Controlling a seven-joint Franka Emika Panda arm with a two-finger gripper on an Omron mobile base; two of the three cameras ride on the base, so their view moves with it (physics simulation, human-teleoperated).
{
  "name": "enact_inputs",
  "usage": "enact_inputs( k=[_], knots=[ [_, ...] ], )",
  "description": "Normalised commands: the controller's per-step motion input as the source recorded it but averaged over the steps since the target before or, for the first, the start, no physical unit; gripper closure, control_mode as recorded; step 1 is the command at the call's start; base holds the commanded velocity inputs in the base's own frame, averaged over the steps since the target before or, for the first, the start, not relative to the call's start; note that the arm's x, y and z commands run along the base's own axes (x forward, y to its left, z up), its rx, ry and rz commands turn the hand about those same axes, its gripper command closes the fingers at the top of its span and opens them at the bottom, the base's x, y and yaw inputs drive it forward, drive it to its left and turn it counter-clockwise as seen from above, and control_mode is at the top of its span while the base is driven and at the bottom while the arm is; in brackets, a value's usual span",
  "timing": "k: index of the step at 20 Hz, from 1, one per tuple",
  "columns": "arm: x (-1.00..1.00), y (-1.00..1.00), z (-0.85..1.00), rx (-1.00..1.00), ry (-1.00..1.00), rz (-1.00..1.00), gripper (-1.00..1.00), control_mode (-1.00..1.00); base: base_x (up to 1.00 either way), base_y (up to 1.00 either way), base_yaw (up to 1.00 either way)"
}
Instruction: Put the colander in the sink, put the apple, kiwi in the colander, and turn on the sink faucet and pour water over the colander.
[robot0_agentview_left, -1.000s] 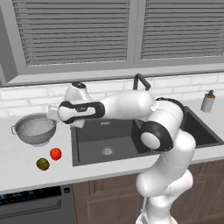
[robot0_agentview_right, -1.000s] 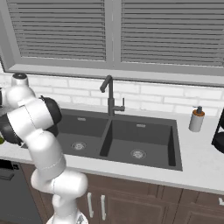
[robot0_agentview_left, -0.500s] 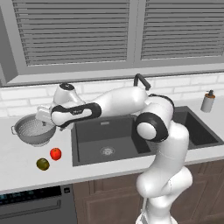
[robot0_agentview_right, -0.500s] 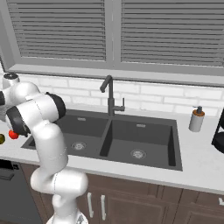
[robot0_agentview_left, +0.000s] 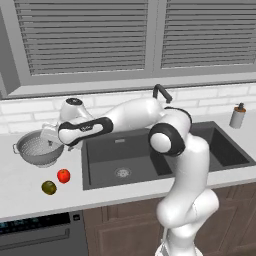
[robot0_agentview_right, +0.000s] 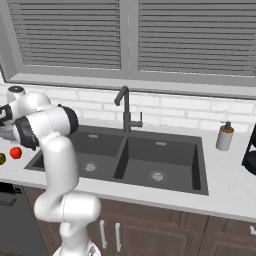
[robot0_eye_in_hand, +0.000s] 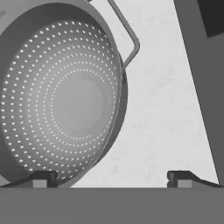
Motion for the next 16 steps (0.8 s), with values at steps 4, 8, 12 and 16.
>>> enact_inputs(
  k=[4,8,12,16],
  knots=[
    [0.33,0.23,-0.37,0.0,0.0,0.0,-1.0,-1.0,0.0,0.0,0.0],
    [0.32,0.32,-0.31,0.0,0.0,0.0,-1.0,-1.0,0.0,0.0,0.0],
    [0.27,0.29,-0.09,0.0,0.0,0.0,-1.0,-1.0,0.0,0.0,0.0],
    [0.02,0.04,-0.01,0.0,0.0,0.0,-1.0,-1.0,0.0,0.0,0.0]
  ],
)
